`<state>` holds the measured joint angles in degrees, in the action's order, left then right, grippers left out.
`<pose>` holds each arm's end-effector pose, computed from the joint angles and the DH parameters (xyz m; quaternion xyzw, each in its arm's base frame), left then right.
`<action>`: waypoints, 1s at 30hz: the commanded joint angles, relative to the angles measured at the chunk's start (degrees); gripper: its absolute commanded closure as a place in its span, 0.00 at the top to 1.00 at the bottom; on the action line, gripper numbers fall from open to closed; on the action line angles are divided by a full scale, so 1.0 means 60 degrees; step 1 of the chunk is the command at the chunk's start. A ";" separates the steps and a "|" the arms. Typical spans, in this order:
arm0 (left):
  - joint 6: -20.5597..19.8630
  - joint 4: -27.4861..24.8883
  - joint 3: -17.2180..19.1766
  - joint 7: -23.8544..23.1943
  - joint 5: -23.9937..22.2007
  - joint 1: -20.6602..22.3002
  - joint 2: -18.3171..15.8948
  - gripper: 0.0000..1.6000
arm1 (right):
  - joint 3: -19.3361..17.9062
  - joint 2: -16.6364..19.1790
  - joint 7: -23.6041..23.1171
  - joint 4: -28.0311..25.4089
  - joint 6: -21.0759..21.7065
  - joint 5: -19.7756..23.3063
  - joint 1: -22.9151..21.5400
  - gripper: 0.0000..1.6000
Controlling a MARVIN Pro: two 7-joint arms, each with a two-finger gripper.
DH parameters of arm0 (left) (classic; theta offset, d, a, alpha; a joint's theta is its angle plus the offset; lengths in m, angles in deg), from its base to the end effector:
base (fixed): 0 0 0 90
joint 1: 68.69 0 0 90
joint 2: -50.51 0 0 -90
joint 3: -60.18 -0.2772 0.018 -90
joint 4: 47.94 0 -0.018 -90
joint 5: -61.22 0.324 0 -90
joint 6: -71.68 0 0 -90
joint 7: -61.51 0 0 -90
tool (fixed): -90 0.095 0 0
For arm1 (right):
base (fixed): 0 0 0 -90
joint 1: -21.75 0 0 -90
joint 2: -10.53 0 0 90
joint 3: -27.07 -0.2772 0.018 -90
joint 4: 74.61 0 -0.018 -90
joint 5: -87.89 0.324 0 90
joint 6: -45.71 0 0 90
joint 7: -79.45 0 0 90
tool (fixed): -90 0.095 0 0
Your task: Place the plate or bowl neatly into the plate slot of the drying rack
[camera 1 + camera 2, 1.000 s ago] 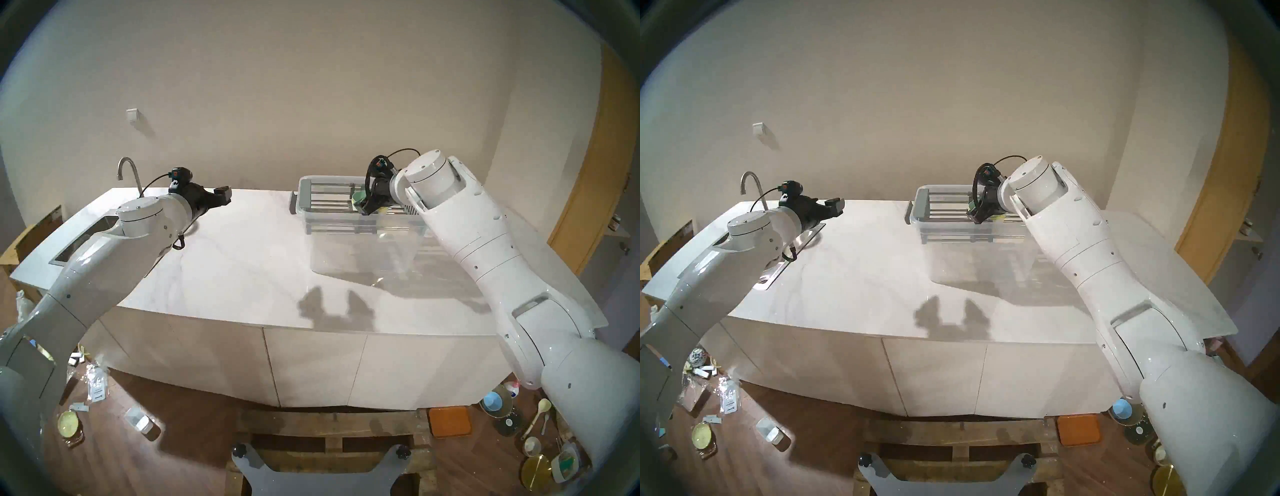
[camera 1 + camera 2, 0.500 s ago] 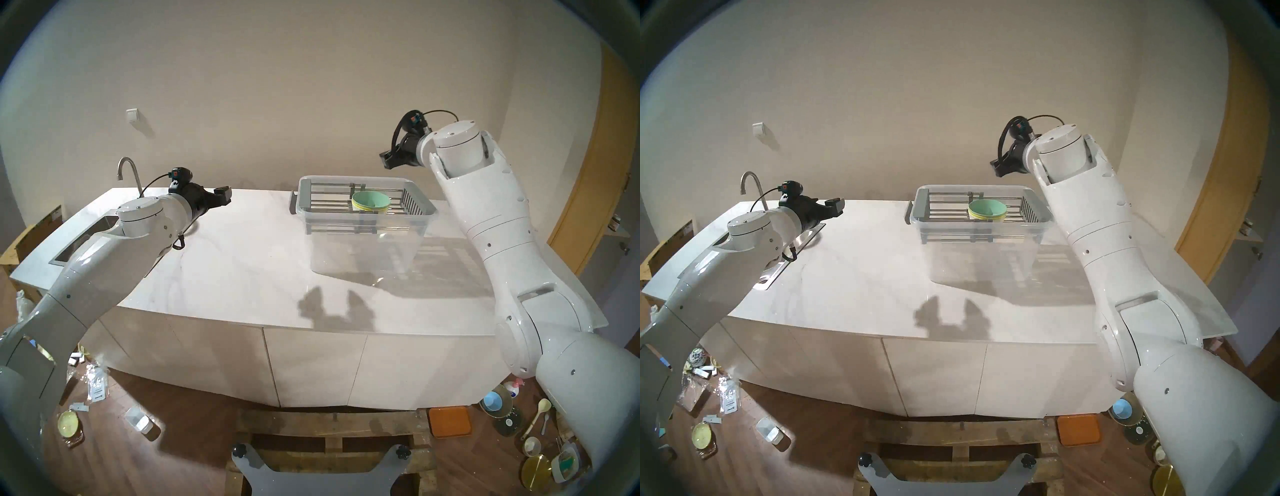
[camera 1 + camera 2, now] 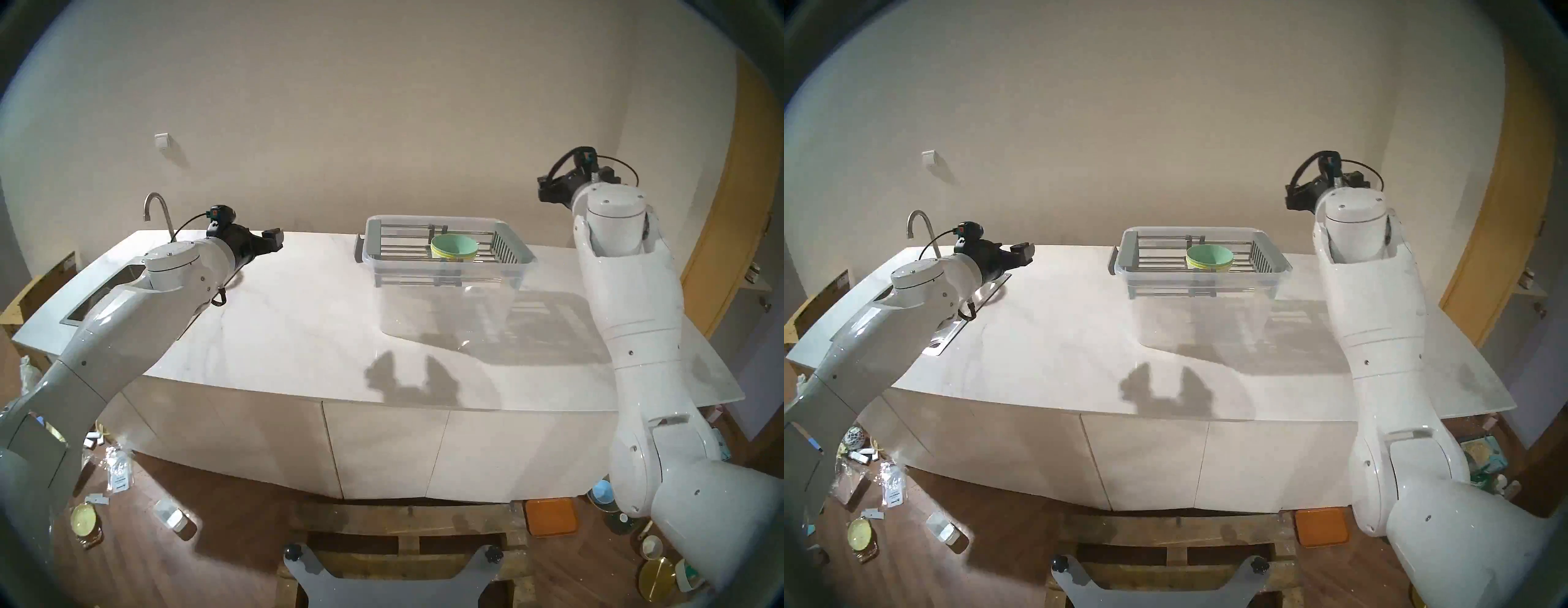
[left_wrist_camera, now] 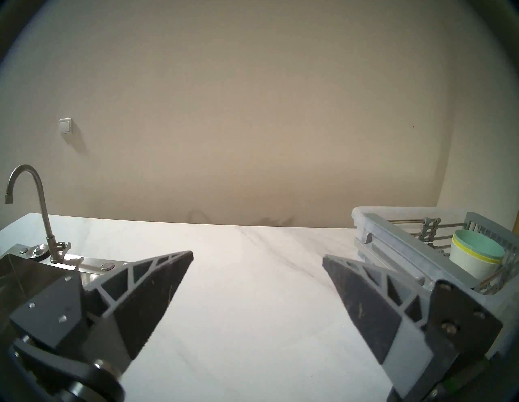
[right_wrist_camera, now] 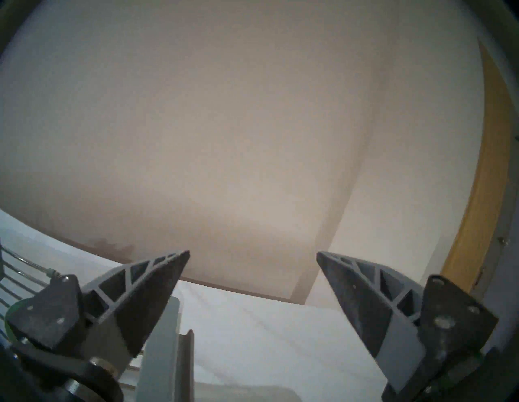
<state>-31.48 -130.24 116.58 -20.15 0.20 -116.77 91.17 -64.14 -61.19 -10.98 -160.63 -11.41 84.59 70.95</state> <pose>0.5445 0.1234 -0.0873 0.7262 -0.0337 0.6844 0.0552 0.5449 -0.1280 0.0051 0.6702 0.0144 0.7187 0.1844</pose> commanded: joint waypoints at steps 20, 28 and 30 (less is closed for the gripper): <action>0.0074 -0.0149 0.0183 -0.0074 -0.0010 0.0306 -0.0016 1.00 | -0.1339 -0.0105 0.0018 -0.0889 -0.1065 0.0479 0.1419 1.00; 0.0074 -0.0149 0.0183 -0.0077 -0.0010 0.0307 -0.0016 1.00 | -0.1527 -0.0219 0.0040 -0.0949 -0.1179 0.0551 0.1523 1.00; 0.0074 -0.0149 0.0183 -0.0077 -0.0010 0.0306 -0.0016 1.00 | -0.1527 -0.0218 0.0046 -0.0950 -0.1196 0.0559 0.1530 1.00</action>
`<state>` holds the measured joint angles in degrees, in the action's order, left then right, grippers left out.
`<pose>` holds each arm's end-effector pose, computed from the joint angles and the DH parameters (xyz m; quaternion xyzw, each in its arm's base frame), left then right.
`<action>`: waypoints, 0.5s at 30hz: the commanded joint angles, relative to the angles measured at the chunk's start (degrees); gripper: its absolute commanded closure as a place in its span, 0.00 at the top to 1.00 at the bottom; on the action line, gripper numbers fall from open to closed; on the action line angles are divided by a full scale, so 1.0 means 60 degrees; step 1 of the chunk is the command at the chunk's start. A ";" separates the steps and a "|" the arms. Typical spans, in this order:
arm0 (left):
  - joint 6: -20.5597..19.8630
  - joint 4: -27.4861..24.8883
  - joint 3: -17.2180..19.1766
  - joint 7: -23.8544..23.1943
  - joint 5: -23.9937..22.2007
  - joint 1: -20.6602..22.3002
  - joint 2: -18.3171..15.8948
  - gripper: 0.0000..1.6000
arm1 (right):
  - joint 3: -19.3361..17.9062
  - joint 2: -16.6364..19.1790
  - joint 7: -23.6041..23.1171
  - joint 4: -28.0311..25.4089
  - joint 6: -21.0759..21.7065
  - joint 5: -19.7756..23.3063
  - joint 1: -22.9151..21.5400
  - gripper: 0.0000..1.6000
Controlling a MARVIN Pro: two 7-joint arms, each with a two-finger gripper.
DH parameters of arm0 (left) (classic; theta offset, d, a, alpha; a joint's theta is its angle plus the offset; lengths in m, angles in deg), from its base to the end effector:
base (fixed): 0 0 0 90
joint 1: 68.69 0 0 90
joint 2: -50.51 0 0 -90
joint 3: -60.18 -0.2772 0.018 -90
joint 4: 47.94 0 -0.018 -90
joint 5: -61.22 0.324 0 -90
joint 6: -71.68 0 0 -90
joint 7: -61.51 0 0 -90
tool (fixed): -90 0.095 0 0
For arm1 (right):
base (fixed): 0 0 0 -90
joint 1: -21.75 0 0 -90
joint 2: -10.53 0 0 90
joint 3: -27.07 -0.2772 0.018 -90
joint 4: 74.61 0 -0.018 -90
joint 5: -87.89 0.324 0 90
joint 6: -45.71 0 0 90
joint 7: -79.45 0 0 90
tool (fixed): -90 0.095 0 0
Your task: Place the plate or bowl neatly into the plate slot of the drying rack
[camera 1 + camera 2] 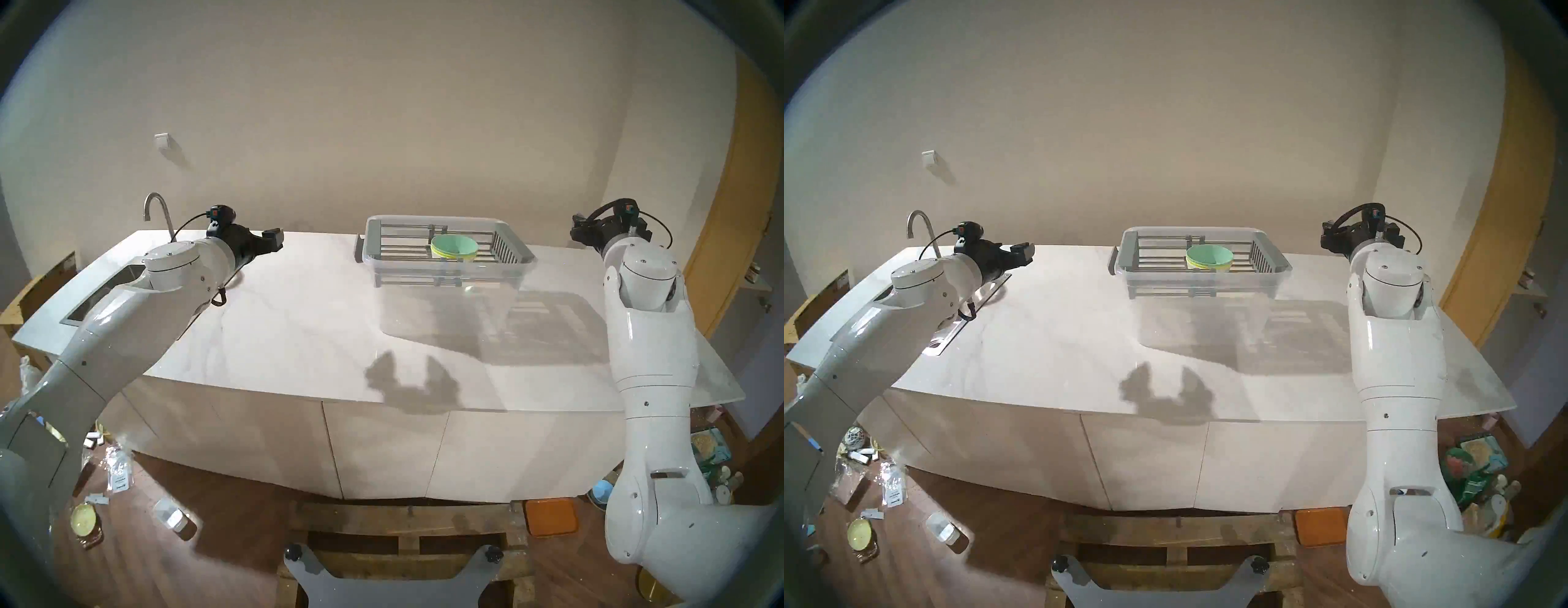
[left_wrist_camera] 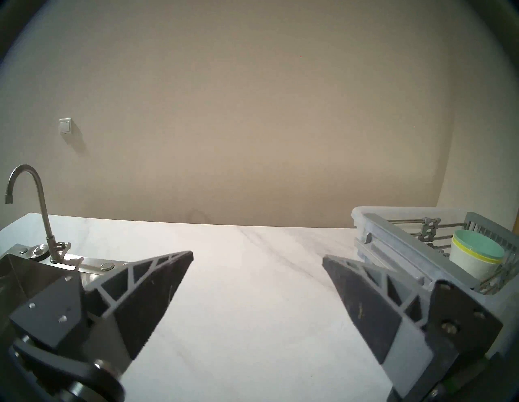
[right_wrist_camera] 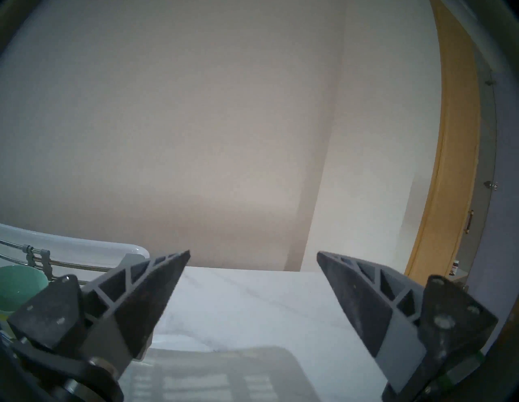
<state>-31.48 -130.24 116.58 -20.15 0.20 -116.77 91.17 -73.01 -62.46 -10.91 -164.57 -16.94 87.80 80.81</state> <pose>0.5445 0.1234 -0.0873 0.7262 -0.0337 0.6844 0.0552 0.5157 -0.1701 -0.0437 0.6657 -0.0409 0.7268 0.1641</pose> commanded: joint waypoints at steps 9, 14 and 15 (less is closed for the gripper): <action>0.0074 -0.0149 0.0183 -0.0076 -0.0010 0.0306 -0.0016 1.00 | -0.0036 0.0011 0.0057 -0.0295 -0.0293 0.0053 -0.0103 1.00; 0.0074 -0.0149 0.0183 -0.0076 -0.0010 0.0306 -0.0016 1.00 | -0.0028 0.0021 0.0070 -0.0296 -0.0298 0.0071 -0.0098 1.00; 0.0074 -0.0149 0.0183 -0.0076 -0.0010 0.0306 -0.0016 1.00 | -0.0026 0.0023 0.0073 -0.0296 -0.0299 0.0075 -0.0098 1.00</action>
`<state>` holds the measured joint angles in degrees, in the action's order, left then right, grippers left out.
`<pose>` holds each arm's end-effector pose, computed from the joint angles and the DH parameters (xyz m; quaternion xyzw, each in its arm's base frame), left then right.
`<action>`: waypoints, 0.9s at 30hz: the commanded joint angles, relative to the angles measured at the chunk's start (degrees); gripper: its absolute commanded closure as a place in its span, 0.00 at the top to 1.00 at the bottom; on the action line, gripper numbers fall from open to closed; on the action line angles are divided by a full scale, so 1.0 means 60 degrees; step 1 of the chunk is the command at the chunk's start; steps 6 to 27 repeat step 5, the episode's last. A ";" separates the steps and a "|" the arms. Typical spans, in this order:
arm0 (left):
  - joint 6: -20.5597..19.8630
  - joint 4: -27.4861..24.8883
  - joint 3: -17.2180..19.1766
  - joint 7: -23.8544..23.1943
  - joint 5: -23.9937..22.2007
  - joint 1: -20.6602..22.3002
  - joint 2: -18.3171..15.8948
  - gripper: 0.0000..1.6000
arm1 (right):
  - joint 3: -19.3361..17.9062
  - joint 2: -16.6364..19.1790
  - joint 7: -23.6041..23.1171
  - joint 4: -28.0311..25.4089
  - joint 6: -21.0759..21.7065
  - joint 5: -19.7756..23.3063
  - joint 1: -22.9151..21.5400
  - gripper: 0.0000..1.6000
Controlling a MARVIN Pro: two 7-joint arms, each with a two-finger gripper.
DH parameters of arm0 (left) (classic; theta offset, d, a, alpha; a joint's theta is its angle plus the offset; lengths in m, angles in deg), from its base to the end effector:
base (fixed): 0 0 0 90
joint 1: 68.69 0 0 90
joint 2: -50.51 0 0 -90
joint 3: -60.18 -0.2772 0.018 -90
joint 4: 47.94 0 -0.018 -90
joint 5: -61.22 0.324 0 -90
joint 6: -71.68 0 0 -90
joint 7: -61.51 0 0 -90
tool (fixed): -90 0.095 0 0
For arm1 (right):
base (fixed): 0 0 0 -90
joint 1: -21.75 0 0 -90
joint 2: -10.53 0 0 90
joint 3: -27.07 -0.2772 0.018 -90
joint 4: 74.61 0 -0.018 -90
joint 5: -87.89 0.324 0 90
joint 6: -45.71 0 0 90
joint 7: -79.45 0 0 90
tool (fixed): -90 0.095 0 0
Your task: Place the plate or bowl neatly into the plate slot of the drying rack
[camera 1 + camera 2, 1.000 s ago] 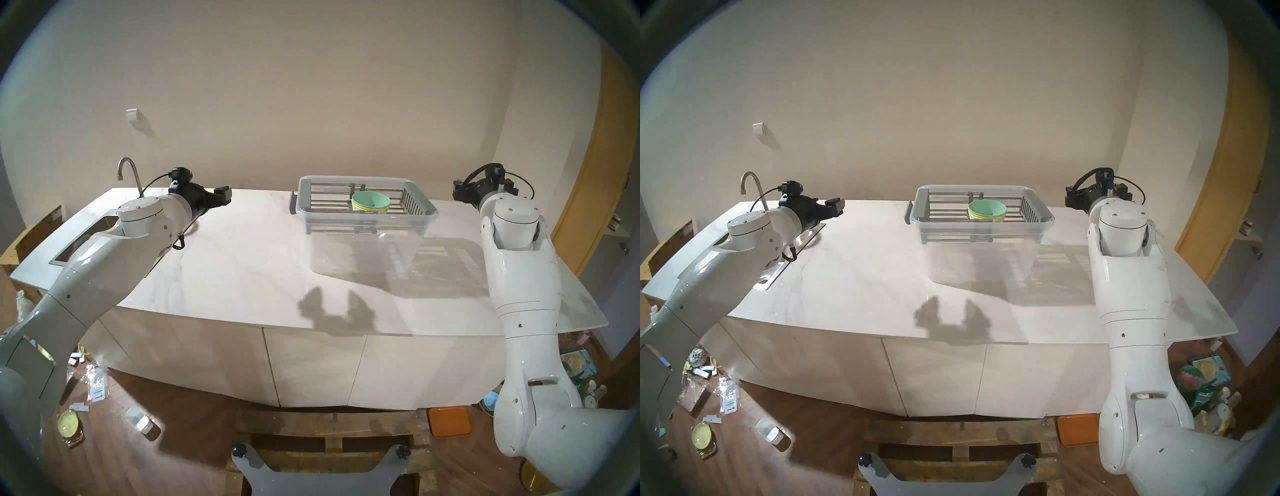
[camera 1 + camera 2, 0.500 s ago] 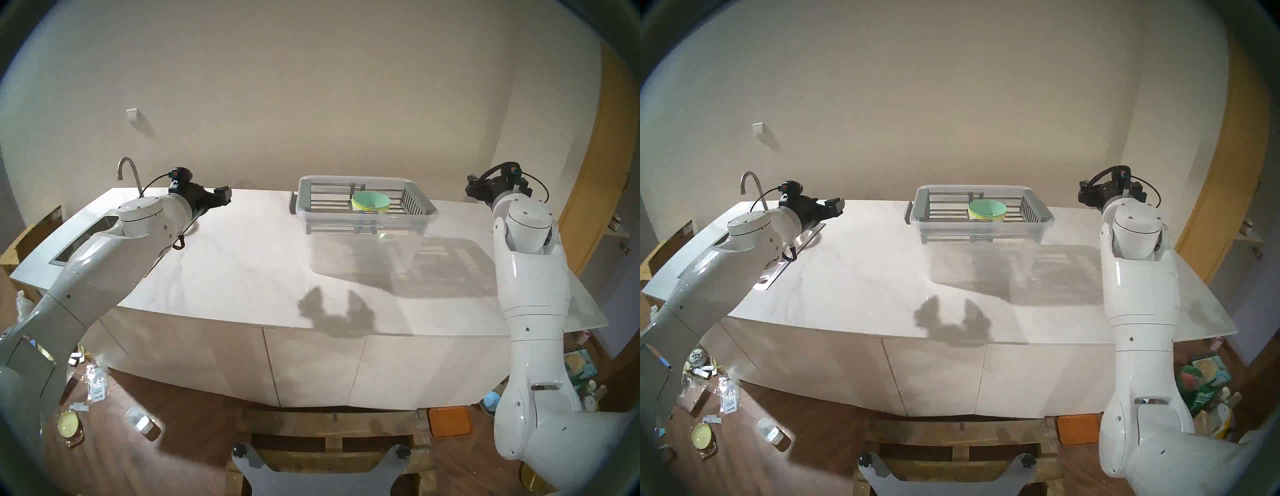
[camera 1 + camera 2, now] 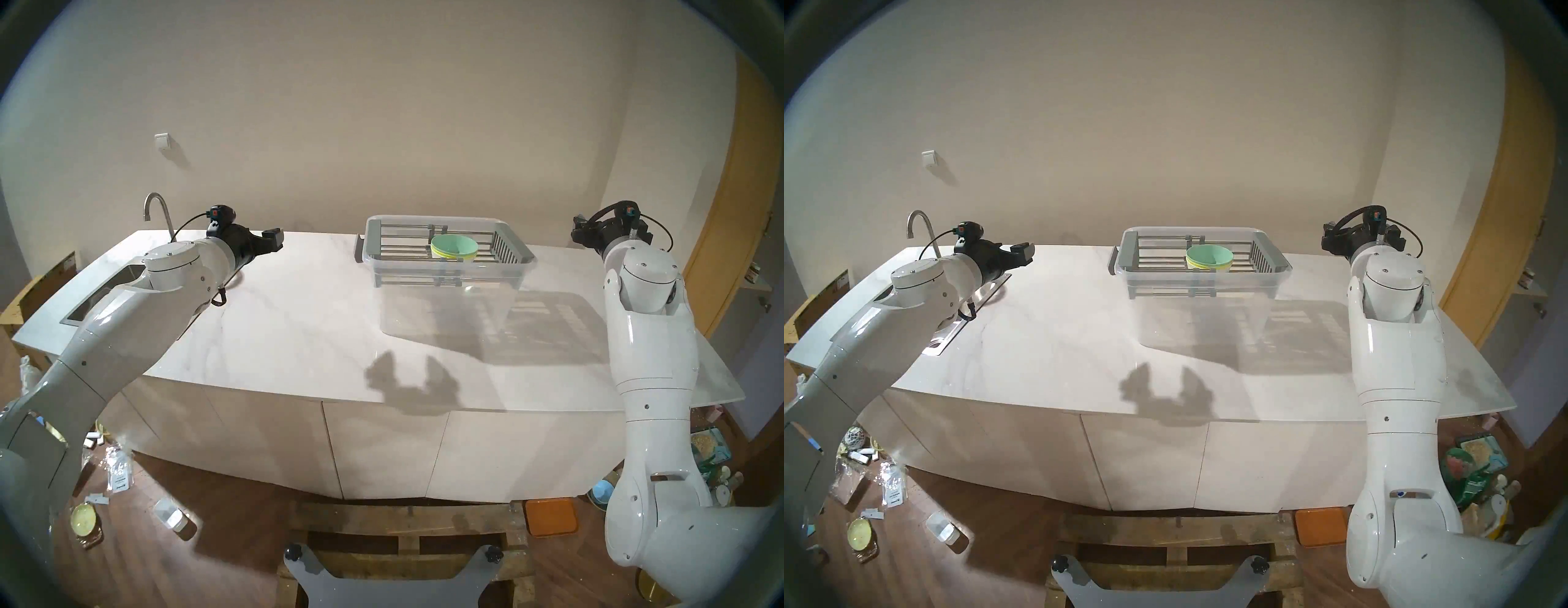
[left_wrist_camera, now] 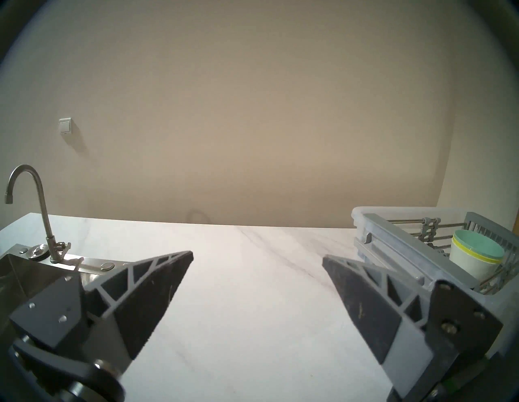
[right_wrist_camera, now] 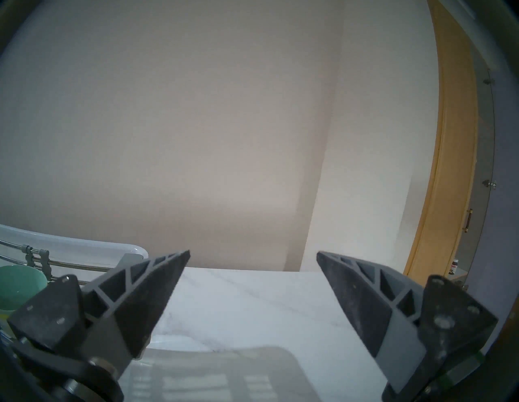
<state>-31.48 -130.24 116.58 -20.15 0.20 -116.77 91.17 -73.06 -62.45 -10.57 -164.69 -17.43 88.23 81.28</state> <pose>0.5445 0.1234 -0.0873 0.7262 -0.0337 0.6844 0.0552 0.5148 -0.1703 -0.0462 0.6644 -0.0429 0.7281 0.1631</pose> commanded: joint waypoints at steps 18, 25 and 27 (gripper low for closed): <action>0.0074 -0.0149 0.0183 -0.0076 -0.0010 0.0306 -0.0016 1.00 | -0.0012 0.0027 0.0024 -0.0276 -0.0220 0.0014 -0.0174 1.00; 0.0074 -0.0149 0.0183 -0.0076 -0.0010 0.0306 -0.0016 1.00 | -0.0012 0.0027 0.0024 -0.0276 -0.0220 0.0014 -0.0174 1.00; 0.0074 -0.0149 0.0183 -0.0076 -0.0010 0.0306 -0.0016 1.00 | -0.0012 0.0027 0.0024 -0.0276 -0.0220 0.0014 -0.0174 1.00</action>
